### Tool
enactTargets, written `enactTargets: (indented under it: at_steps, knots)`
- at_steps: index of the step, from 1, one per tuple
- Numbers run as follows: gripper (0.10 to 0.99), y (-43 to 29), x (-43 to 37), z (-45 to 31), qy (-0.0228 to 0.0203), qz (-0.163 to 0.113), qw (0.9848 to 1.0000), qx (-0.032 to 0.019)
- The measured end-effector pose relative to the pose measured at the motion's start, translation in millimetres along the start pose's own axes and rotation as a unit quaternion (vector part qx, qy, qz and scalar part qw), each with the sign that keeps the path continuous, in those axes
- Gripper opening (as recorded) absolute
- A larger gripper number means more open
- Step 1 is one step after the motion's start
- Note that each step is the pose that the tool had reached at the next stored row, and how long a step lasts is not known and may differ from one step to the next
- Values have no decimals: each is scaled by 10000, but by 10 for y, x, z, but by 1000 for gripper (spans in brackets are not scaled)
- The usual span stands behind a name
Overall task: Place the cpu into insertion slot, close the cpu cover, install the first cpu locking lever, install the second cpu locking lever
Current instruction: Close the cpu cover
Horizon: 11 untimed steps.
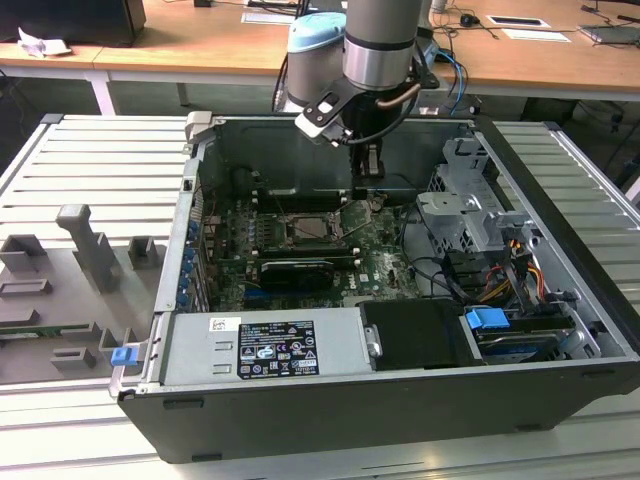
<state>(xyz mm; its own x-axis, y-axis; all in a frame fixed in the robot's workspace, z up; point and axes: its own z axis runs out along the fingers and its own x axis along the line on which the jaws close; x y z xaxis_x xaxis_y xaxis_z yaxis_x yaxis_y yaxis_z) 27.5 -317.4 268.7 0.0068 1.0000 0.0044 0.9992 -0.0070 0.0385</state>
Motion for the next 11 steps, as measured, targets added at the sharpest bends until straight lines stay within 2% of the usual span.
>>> enactTargets:
  at_steps: [7,11]
  knots:
    - [106,108,0,14,0,-2,10000,4]
    - [106,143,1,21,1,-24,10000,4]
